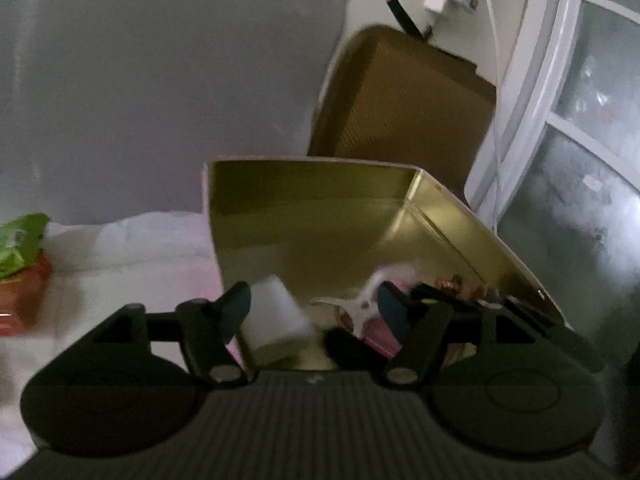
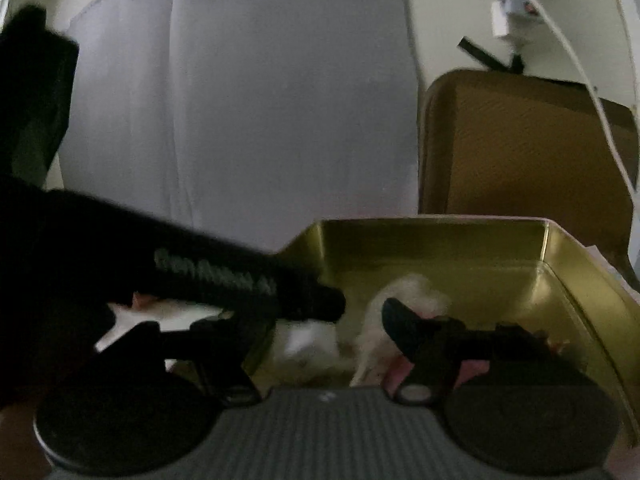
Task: Organize rigid objects
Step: 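Carry the white charger cube into the pink tin and open the right gripper, then move the right gripper back toward the gold-and-white ornament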
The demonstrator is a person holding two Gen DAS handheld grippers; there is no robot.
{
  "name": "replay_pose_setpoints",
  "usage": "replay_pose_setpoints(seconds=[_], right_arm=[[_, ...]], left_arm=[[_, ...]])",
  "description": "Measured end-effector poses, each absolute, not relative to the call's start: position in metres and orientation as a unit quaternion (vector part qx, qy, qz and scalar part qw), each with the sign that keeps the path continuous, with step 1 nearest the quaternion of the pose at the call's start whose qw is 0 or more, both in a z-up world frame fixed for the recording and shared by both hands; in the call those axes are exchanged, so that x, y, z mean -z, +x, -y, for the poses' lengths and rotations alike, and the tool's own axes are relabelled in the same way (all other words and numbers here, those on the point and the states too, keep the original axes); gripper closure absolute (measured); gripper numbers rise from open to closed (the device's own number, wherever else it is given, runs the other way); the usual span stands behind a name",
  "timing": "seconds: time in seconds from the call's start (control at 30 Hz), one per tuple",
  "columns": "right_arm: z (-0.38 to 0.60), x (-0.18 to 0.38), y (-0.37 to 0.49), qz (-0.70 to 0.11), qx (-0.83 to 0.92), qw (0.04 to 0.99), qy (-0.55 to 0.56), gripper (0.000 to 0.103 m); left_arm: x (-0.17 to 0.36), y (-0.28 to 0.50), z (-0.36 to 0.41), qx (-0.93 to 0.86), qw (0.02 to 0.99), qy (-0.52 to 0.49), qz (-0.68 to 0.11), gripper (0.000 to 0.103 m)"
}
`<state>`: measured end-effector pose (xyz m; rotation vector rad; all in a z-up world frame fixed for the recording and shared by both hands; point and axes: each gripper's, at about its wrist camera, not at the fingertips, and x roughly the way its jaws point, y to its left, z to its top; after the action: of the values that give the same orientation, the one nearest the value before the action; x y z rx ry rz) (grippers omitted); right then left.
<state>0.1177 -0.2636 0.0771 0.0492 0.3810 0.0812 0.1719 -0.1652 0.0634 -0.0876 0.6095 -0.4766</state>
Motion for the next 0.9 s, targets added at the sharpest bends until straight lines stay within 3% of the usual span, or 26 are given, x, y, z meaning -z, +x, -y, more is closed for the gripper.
replay_pose_setpoints(seconds=[0.53, 0.9], right_arm=[[0.244, -0.053, 0.067, -0.139, -0.021, 0.984, 0.106, 0.034], [0.224, -0.057, 0.053, -0.136, -0.036, 0.985, 0.1, 0.033]], left_arm=[[-0.071, 0.087, 0.129, 0.155, 0.956, -0.016, -0.248, 0.03], [-0.059, 0.065, 0.098, 0.113, 0.961, -0.004, -0.253, 0.03]])
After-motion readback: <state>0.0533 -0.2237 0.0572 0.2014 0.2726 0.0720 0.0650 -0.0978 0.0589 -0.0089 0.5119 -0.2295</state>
